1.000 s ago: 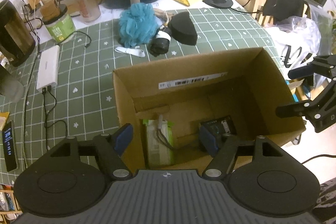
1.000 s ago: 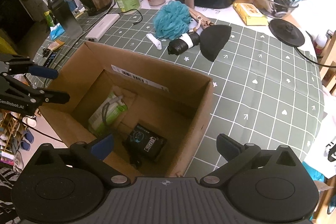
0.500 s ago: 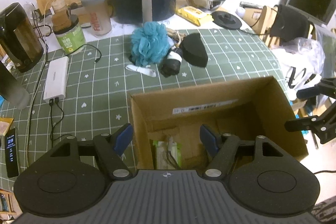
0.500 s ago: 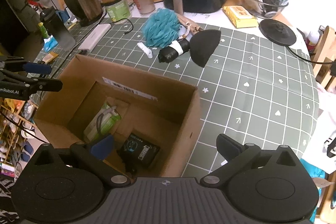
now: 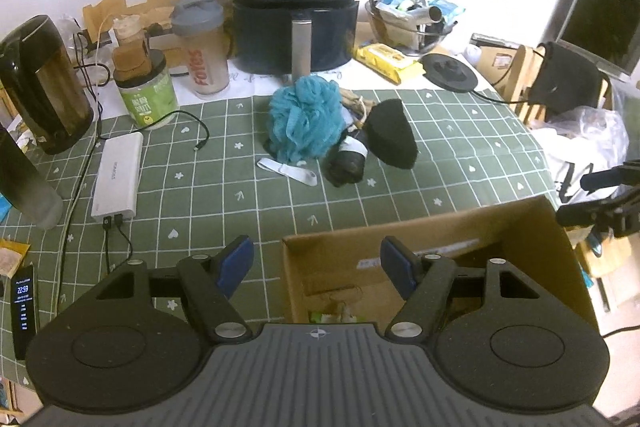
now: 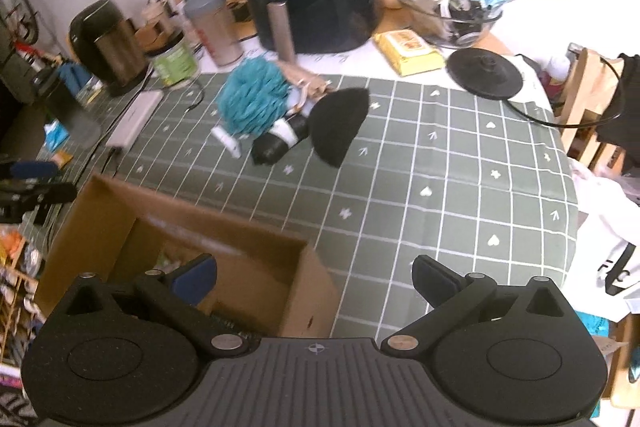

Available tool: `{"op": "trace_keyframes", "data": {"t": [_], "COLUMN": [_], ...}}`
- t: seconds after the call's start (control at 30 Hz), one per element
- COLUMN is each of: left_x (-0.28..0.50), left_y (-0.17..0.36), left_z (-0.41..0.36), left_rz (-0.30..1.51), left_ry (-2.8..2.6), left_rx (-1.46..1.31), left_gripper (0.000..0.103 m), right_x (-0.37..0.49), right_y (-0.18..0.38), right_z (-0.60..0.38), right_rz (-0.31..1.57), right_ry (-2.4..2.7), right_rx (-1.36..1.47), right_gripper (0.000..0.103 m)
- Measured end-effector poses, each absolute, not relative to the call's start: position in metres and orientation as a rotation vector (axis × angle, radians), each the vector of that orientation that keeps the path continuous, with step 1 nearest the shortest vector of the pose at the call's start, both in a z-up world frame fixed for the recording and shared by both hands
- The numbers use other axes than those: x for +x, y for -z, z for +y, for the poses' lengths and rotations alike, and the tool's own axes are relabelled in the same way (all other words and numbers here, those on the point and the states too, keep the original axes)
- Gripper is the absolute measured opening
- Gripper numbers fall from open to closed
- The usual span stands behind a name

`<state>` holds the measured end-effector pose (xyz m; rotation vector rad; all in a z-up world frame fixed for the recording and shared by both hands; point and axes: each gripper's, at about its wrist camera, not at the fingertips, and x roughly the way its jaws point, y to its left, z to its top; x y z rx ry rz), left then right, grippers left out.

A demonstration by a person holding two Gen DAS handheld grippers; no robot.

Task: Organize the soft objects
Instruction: 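Open the right tool over the box, then move both tools toward the table items, then lower the right tool onto the black foam sponge and close it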

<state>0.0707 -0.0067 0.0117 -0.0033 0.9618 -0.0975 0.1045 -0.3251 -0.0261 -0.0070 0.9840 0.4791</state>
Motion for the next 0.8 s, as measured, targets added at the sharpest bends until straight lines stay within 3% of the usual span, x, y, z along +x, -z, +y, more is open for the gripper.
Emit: {"op": "trace_keyframes", "data": {"t": [0.8], "left_x": [0.106], "left_y": [0.000], "left_z": [0.016], "left_rz": [0.960], "left_ry": [0.149], "left_rx": [-0.098], "left_gripper": [0.070], "right_x": [0.222], "right_y": [0.051], "right_z": [-0.315], "right_rz": [0.896], "right_ry": [-0.407], "right_rx": [-0.057], "right_gripper": [0.103]}}
